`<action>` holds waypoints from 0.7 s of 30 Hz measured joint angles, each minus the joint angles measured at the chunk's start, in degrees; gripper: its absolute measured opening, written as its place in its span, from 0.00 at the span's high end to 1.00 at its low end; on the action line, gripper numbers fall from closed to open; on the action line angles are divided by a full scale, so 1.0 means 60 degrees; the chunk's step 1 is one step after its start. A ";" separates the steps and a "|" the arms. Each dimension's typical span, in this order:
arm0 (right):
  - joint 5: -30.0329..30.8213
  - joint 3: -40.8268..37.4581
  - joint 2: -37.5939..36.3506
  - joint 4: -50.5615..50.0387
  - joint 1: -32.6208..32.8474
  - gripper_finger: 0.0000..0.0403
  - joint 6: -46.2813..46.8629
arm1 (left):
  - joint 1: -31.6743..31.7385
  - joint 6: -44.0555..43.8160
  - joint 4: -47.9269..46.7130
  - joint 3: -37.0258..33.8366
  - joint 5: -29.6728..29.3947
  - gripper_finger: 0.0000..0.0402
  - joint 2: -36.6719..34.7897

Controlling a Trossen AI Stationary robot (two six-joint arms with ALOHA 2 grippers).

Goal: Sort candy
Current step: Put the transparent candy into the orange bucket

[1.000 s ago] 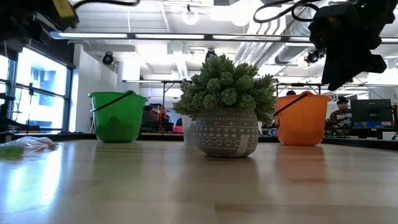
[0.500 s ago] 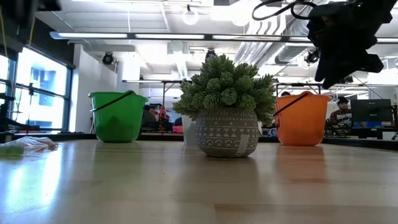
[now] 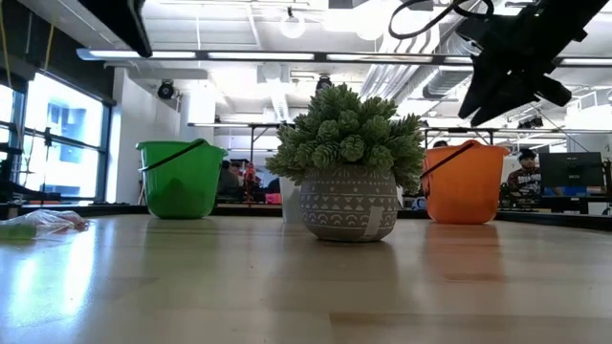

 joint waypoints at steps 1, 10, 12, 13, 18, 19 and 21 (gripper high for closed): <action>0.0225 0.0000 0.0000 -0.0004 -0.0016 0.72 0.0000 | 0.0212 -0.0002 -0.0007 0.0000 -0.0115 0.78 -0.0135; -0.1232 0.0000 0.0126 0.0111 -0.0860 0.72 0.0044 | 0.1240 0.0117 0.0711 0.0003 0.1114 0.78 -0.0779; -0.1762 0.0000 0.0178 0.0149 -0.1018 0.72 0.0028 | 0.1300 0.0419 0.0766 -0.0097 0.1567 0.78 -0.0828; -0.1866 0.0000 0.0265 0.0285 -0.1087 0.72 -0.0028 | 0.1302 0.0515 0.0914 -0.0249 0.1700 0.78 -0.0883; -0.2316 0.0000 0.0775 0.1328 -0.1368 0.72 -0.0765 | 0.1406 0.0186 0.1692 -0.1386 0.2732 0.78 -0.1370; -0.2470 0.0000 0.0925 0.1556 -0.1420 0.72 -0.1037 | 0.1427 0.0034 0.1701 -0.1607 0.3016 0.78 -0.1465; -0.2847 0.0000 0.1203 0.1999 -0.1524 0.72 -0.1542 | 0.1427 -0.0260 0.1851 -0.2041 0.3456 0.78 -0.1594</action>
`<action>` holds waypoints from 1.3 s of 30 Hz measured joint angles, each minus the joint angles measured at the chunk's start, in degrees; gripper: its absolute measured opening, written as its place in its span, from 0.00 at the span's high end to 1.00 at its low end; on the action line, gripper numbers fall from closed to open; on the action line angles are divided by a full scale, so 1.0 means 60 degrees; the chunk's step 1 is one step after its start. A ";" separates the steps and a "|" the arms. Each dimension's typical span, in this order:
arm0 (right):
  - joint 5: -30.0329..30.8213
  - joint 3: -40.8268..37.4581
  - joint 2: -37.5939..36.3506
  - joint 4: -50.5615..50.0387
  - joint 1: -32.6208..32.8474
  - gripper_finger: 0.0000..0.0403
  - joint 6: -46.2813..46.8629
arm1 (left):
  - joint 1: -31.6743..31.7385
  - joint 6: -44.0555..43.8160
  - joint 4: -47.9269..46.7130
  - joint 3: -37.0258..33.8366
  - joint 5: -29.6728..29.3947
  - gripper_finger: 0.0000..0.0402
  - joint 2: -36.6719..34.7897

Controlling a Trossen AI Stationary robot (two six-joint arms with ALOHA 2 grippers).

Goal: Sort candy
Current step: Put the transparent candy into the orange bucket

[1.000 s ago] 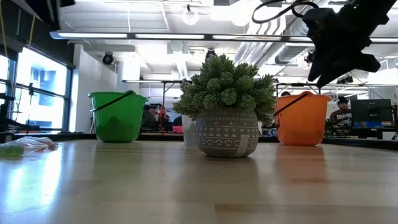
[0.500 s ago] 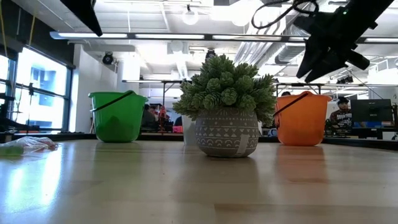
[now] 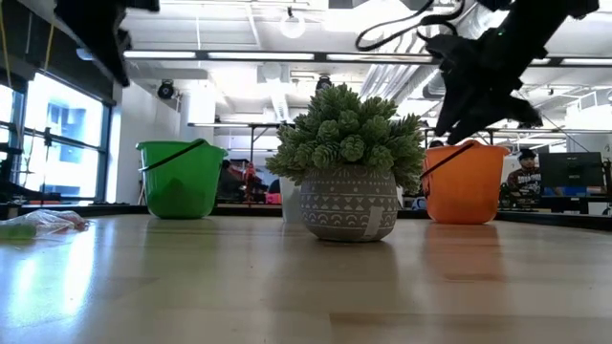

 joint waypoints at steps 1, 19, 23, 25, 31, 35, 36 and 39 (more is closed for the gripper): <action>-0.0130 0.0000 0.0143 0.0140 -0.0049 0.72 -0.0240 | 0.0000 -0.0115 0.0067 -0.0233 0.0173 0.78 -0.0053; -0.2512 0.0000 0.1720 0.0593 -0.0158 0.72 -0.1194 | -0.0182 -0.1213 0.4041 -0.3254 0.3832 0.78 0.0131; -0.2514 0.0000 0.1668 0.0606 -0.0082 0.72 -0.1284 | -0.0417 -0.0999 0.4095 -0.3296 0.3896 0.78 0.0257; -0.2582 0.0000 0.1668 0.0605 -0.0082 0.72 -0.1507 | -0.0508 -0.0929 0.4101 -0.3296 0.4056 0.77 0.0390; -0.2967 0.0000 0.1668 0.0604 -0.0082 0.72 -0.2098 | -0.0628 -0.0916 0.4247 -0.3296 0.5125 0.72 0.0959; -0.3106 0.0000 0.1668 0.0571 -0.0078 0.72 -0.2237 | -0.0753 -0.0763 0.4342 -0.3296 0.5030 0.69 0.1404; -0.3122 0.0000 0.1668 0.0575 -0.0078 0.72 -0.2264 | -0.0774 -0.0618 0.4337 -0.3296 0.4947 0.68 0.1522; -0.3136 0.0000 0.1668 0.0578 -0.0078 0.72 -0.2427 | -0.0874 -0.0149 0.4507 -0.3296 0.4290 0.66 0.1975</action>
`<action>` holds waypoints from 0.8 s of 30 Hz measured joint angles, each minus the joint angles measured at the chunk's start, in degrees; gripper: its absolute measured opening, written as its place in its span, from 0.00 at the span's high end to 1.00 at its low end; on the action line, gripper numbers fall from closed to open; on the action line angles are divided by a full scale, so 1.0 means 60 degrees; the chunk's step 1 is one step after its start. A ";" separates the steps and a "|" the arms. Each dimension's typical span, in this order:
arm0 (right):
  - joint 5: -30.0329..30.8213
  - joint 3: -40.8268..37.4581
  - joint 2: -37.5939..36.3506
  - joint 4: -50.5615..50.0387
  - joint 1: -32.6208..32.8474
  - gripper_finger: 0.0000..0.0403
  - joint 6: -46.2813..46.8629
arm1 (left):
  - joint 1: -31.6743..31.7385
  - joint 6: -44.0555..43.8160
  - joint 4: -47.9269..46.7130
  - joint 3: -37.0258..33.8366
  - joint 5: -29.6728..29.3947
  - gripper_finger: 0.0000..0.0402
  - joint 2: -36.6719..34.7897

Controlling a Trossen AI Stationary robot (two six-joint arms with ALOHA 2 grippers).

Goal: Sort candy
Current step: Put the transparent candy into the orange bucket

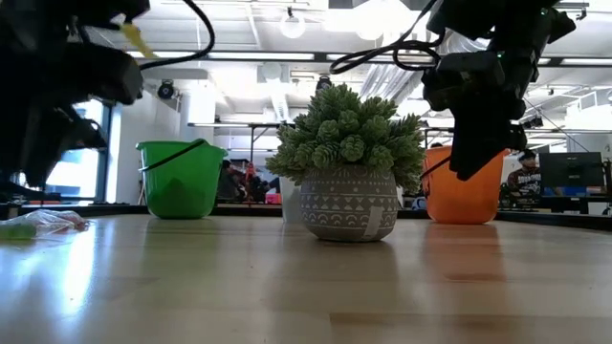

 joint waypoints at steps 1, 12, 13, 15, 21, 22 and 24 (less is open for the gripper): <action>-0.0002 0.0000 0.0000 0.0002 0.0004 0.72 -0.0009 | -0.0039 0.0157 -0.0041 0.0000 -0.0258 0.66 0.0134; -0.0453 0.0000 0.0000 -0.0047 0.0447 0.72 -0.0036 | -0.0687 0.0078 -0.0032 0.0004 -0.0294 0.66 0.1459; -0.0453 0.0000 0.0000 -0.0051 0.0550 0.72 -0.0033 | -0.0774 0.0080 0.0030 0.0005 -0.0393 0.66 0.1553; -0.0453 0.0000 0.0000 -0.0042 0.0764 0.72 0.0033 | -0.0958 0.0064 0.0055 0.0011 -0.0718 0.66 0.1765; -0.0214 0.0000 0.0000 -0.0070 0.1338 0.72 0.0539 | -0.1321 -0.0084 0.0365 0.0106 -0.1173 0.66 0.2586; -0.0174 0.0000 0.0000 -0.0074 0.1414 0.72 0.0634 | -0.1346 -0.0242 0.0519 0.0117 -0.1189 0.66 0.2661; -0.0127 0.0000 0.0000 -0.0077 0.1545 0.72 0.0771 | -0.1381 -0.0671 0.0520 0.0127 -0.1263 0.66 0.2717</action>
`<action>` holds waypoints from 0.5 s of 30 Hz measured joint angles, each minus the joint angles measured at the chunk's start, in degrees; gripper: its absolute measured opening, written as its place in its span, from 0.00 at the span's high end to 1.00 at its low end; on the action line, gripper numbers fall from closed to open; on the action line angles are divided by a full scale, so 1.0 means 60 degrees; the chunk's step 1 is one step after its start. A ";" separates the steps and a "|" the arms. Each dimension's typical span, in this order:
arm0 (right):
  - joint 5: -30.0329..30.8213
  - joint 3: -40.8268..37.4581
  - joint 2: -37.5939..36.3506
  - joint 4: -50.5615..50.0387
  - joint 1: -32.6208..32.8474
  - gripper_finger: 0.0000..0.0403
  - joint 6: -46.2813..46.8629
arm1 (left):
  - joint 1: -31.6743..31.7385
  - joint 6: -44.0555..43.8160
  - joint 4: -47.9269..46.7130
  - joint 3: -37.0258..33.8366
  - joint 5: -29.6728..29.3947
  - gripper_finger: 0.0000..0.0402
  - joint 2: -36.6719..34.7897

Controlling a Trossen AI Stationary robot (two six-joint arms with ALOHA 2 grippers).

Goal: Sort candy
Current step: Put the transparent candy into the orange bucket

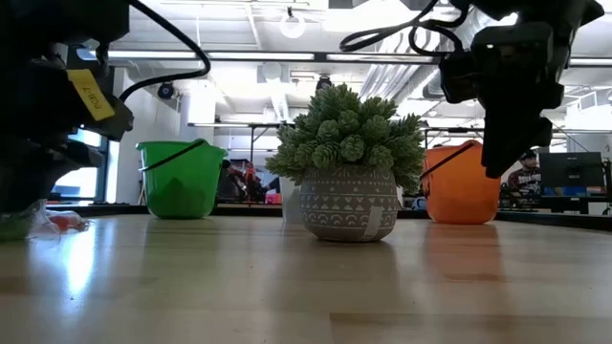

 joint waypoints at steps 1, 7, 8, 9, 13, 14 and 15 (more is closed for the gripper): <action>0.0005 0.0000 0.0000 0.0004 0.0056 0.72 0.0049 | -0.0008 -0.0216 0.0000 0.0003 -0.0028 0.67 0.0004; 0.0008 0.0000 0.0000 0.0002 0.0277 0.72 0.0233 | 0.0000 -0.0953 -0.0065 0.0380 -0.0167 0.82 -0.0190; 0.0011 0.0000 0.0000 0.0003 0.0278 0.72 0.0233 | 0.0009 -0.1033 -0.0009 0.0487 -0.0172 0.86 -0.0198; 0.0010 0.0000 0.0000 0.0000 0.0277 0.72 0.0233 | 0.0035 -0.1126 -0.0009 0.0612 -0.0174 0.90 -0.0222; 0.0012 0.0000 0.0000 0.0004 0.0273 0.72 0.0233 | 0.0173 -0.1669 -0.0026 0.1149 -0.0213 0.98 -0.0247; 0.0008 0.0000 0.0000 0.0012 0.0273 0.72 0.0233 | 0.0198 -0.1747 -0.0025 0.1306 -0.0248 0.98 -0.0247; 0.0008 0.0000 0.0000 0.0048 0.0273 0.72 0.0233 | 0.0241 -0.1777 -0.0013 0.1484 -0.0342 0.97 -0.0251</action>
